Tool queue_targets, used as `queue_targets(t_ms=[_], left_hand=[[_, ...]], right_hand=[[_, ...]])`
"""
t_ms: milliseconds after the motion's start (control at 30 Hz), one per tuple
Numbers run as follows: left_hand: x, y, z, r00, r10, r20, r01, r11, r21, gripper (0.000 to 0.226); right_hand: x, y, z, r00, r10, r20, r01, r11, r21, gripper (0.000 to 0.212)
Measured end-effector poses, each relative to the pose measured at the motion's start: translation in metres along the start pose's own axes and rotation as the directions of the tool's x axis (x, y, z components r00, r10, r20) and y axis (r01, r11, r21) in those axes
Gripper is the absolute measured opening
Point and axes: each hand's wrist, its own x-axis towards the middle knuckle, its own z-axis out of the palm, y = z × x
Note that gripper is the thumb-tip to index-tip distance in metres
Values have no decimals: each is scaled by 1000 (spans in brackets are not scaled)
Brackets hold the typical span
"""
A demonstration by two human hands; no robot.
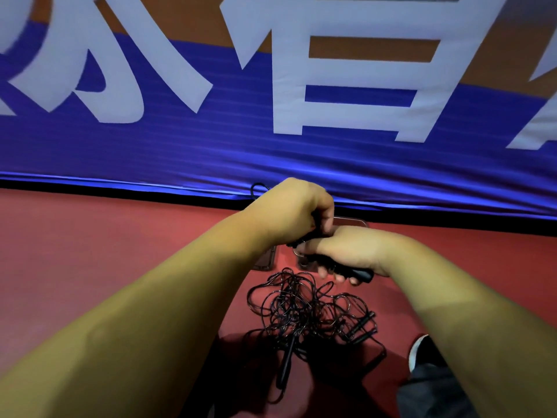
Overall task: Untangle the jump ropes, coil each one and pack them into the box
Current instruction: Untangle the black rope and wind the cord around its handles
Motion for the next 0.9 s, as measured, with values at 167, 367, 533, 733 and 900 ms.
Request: queue_targets(t_ms=[167,367,533,733,900], left_hand=[[4,0,4,998,55,-30,-50,987,150,33],[5,-7,2,991,-131,-11,131,975,181,37],[3,-9,2,958,-271,91,254,953,168,23],[0,-1,2,963,-260,68,256,964,68,22],[-1,5,4,952,-302,55,305,910,-281,18]], right_hand=[[-3,-5,-5,995,18,-98,-12,998,54,33],[7,0,-8,953,-8,-304,1,1000,-24,22],[11,3,-10,931,-5,-365,-10,999,-37,25],[20,6,-16,905,-22,-424,18,1000,-15,24],[18,8,-17,926,-29,-376,83,988,128,23]])
